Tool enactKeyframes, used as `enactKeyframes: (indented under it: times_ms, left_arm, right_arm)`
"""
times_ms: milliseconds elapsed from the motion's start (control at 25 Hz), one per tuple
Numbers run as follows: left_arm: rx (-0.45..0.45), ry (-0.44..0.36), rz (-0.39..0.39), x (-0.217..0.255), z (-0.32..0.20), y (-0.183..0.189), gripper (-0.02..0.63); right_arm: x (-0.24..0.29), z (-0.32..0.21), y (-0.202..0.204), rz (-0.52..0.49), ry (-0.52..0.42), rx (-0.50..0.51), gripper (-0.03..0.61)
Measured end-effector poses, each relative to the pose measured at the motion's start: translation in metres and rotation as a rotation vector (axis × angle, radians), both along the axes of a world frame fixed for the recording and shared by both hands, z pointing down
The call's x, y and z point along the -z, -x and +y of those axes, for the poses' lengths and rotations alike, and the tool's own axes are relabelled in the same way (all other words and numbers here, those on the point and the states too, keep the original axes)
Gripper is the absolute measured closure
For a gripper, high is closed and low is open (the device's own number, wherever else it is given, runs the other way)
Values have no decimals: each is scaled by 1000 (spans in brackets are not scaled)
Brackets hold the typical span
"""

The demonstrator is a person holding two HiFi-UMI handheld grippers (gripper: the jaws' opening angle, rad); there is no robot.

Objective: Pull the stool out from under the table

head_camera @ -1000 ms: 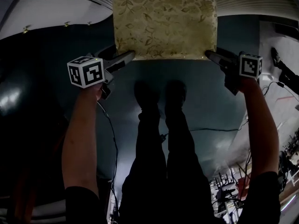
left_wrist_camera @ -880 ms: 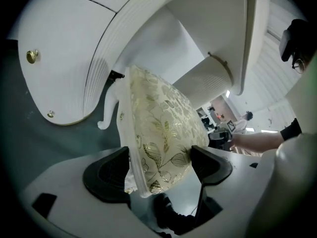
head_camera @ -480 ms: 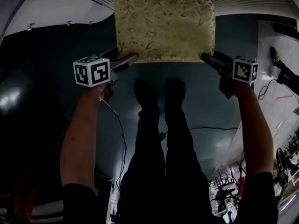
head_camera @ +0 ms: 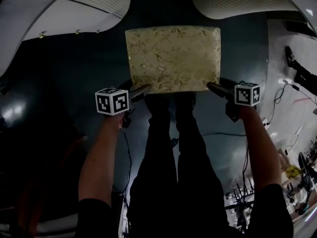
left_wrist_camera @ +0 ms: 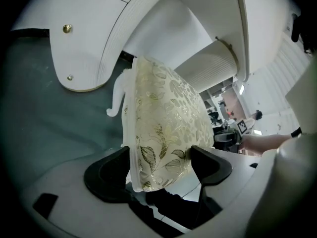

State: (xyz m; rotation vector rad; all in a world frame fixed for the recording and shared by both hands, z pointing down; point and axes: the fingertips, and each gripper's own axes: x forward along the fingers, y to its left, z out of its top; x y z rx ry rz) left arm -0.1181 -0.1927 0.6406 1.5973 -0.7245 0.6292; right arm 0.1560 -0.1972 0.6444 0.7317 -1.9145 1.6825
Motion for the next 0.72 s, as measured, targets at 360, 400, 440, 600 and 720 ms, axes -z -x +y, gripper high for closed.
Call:
enactKeyframes:
  times_ms: [360,400,440,600,720]
  left_arm:
    - [45,56,7,1,1,2,229]
    - [44,65,3,0,1,2,229]
    - [43,73,-3,0,1,2,229]
    - [35,88,-21,3,-1,2,229]
    - [24,104,-22,3,-1,2,229]
  right_arm:
    - [-1,-5,-3,45,22,11,308]
    - [-2,-4,-3,44,34,12,308]
    - [-3,-4,-3,43,43,10,308]
    - [0,-3,-2,43,56,-8,308]
    - [1,-1,-3,47,64,-16,308]
